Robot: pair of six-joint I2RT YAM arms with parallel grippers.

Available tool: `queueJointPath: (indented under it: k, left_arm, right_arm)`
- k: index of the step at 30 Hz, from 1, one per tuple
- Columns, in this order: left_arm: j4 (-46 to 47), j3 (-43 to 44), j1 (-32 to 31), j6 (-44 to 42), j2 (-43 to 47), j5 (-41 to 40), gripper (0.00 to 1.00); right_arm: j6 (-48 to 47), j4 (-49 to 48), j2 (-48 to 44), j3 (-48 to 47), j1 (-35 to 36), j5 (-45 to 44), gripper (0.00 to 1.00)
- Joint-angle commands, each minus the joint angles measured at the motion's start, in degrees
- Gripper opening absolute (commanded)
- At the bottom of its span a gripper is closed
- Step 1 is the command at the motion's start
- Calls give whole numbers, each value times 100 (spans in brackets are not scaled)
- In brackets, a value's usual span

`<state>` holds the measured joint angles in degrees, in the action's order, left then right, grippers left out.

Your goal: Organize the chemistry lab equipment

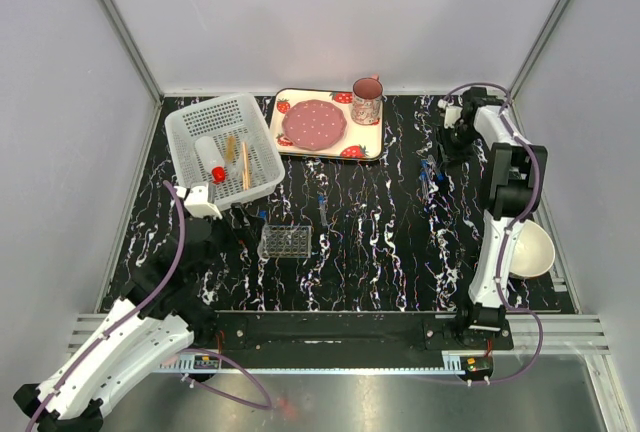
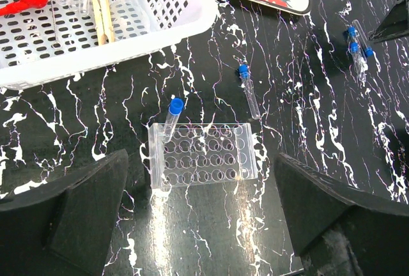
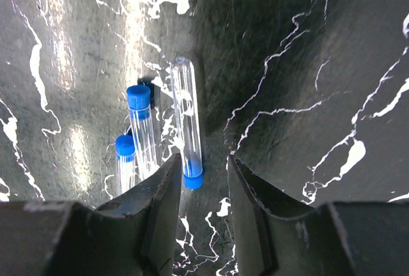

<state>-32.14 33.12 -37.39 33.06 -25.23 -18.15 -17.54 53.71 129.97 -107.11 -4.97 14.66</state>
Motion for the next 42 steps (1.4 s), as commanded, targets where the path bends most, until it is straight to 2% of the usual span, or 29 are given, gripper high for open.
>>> queueJointPath:
  k: [1, 13, 24, 33, 37, 42]
  left_arm:
    - [112, 89, 30, 25, -8, 93, 99]
    - [138, 203, 30, 34, -157, 84, 99]
    - [182, 247, 30, 16, -280, 128, 99]
    - [208, 326, 30, 8, -324, 145, 99]
    - [252, 379, 38, 8, -359, 241, 99]
    - [454, 440, 38, 130, -377, 540, 99]
  right_arm:
    - [23, 183, 247, -599, 31, 116, 41]
    - [84, 500, 775, -1470, 49, 178, 41]
    - [225, 561, 916, -1655, 75, 644, 42]
    - [119, 518, 1083, -1594, 269, -137, 41]
    - [32, 368, 1039, -1436, 348, -786, 36]
    - [-13, 87, 916, -1059, 374, -1376, 23]
